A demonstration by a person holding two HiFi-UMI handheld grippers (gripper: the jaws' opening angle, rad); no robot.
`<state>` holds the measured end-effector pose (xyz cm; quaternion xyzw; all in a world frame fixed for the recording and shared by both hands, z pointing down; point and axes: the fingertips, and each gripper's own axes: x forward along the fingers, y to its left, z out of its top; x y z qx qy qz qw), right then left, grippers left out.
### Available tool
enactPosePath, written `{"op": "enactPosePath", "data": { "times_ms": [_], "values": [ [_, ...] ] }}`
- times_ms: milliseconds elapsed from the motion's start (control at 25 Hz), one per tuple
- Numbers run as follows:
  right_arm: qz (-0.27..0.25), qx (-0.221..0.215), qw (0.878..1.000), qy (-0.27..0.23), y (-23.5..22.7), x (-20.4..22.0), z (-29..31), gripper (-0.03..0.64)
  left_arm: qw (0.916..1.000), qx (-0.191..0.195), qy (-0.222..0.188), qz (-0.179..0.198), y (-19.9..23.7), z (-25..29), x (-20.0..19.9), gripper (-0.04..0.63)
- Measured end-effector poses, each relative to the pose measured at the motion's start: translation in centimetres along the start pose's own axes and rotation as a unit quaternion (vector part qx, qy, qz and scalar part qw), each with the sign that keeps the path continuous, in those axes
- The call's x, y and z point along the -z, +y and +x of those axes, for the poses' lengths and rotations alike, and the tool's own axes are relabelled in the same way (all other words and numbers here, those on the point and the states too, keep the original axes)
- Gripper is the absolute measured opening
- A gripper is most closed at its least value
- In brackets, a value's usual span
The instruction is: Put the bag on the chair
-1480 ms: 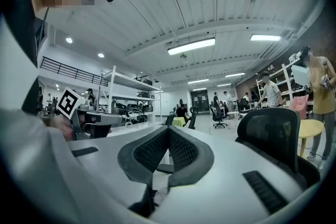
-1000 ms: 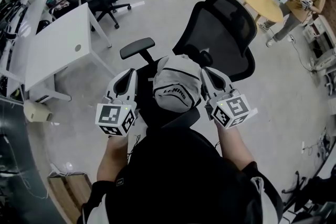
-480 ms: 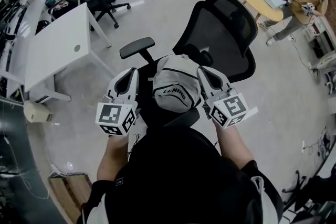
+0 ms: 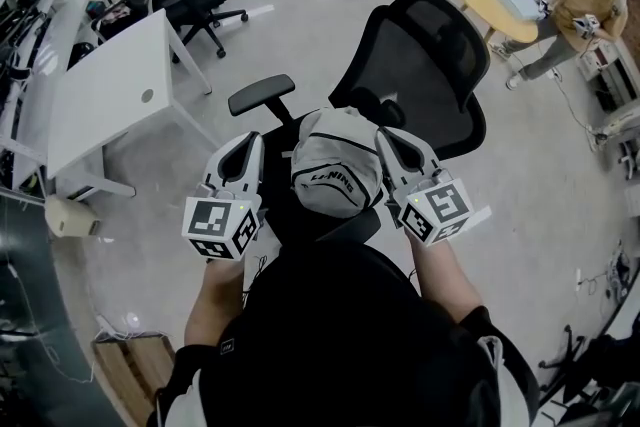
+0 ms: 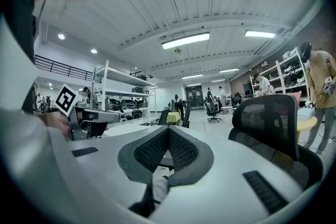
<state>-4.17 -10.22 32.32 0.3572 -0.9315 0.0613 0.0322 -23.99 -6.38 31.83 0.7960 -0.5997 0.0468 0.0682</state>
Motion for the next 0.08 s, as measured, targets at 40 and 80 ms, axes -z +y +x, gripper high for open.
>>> {"op": "enactPosePath", "data": {
  "times_ms": [40, 80],
  "values": [
    [0.0, 0.0, 1.0, 0.0, 0.05, -0.08, 0.06, 0.028, 1.0, 0.0, 0.0, 0.0, 0.06, -0.02, -0.03, 0.015],
    [0.0, 0.0, 1.0, 0.0, 0.1, -0.15, 0.12, 0.028, 1.0, 0.0, 0.001, -0.001, 0.13, -0.03, -0.06, 0.016]
  ]
}}
